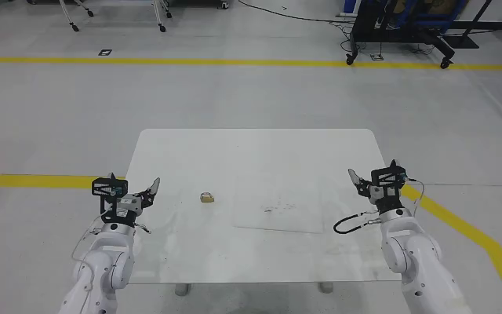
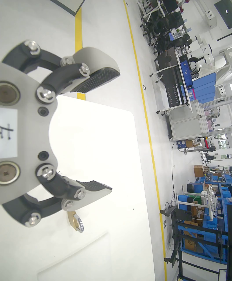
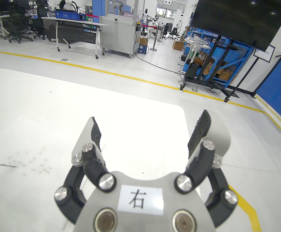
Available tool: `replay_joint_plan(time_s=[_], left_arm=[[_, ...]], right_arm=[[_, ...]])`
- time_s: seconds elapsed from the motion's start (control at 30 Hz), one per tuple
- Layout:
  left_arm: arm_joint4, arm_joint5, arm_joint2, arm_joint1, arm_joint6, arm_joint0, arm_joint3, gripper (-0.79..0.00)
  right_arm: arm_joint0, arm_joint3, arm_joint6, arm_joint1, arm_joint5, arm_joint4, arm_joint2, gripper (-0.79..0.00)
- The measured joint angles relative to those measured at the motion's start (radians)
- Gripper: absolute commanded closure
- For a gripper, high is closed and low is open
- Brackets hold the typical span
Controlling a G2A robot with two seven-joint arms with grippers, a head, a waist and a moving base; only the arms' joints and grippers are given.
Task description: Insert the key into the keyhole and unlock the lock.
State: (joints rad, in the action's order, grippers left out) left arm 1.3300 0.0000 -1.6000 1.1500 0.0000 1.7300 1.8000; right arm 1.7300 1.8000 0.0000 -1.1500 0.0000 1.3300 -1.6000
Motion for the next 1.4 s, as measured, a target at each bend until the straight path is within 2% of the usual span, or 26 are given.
replay_joint_plan(time_s=[0.23,0.37,0.57,0.93,1.03,1.13,1.27,1.33,1.37,1.4], left_arm=[[0.0,0.0,0.0,0.0,0.0,0.0,0.0,-0.785],[0.0,0.0,0.0,0.0,0.0,0.0,0.0,-0.785],[0.0,0.0,0.0,0.0,0.0,0.0,0.0,-0.785],[0.0,0.0,0.0,0.0,0.0,0.0,0.0,-0.785],[0.0,0.0,0.0,0.0,0.0,0.0,0.0,-0.785],[0.0,0.0,0.0,0.0,0.0,0.0,0.0,-0.785],[0.0,0.0,0.0,0.0,0.0,0.0,0.0,-0.785],[0.0,0.0,0.0,0.0,0.0,0.0,0.0,-0.785],[0.0,0.0,0.0,0.0,0.0,0.0,0.0,-0.785],[0.0,0.0,0.0,0.0,0.0,0.0,0.0,-0.785]], right_arm=[[-0.003,0.0,0.008,-0.001,-0.021,0.024,0.024,-0.785],[-0.045,-0.036,0.048,-0.005,-0.103,0.101,0.125,-0.785],[-0.12,-0.137,0.095,-0.01,-0.269,0.073,0.22,-0.785],[-0.121,-0.138,0.095,-0.01,-0.268,0.073,0.219,-0.785],[-0.148,-0.157,0.126,-0.012,-0.296,0.098,0.256,-0.785],[-0.233,-0.234,0.152,-0.014,-0.482,0.045,0.323,-0.785],[-0.377,-0.378,0.128,-0.015,-0.79,0.023,0.392,-0.785],[-0.434,-0.431,0.123,-0.017,-0.883,0.044,0.423,-0.785],[-0.471,-0.46,0.119,-0.018,-0.939,0.065,0.446,-0.739],[-0.496,-0.481,0.117,-0.019,-0.975,0.082,0.463,-0.653]])
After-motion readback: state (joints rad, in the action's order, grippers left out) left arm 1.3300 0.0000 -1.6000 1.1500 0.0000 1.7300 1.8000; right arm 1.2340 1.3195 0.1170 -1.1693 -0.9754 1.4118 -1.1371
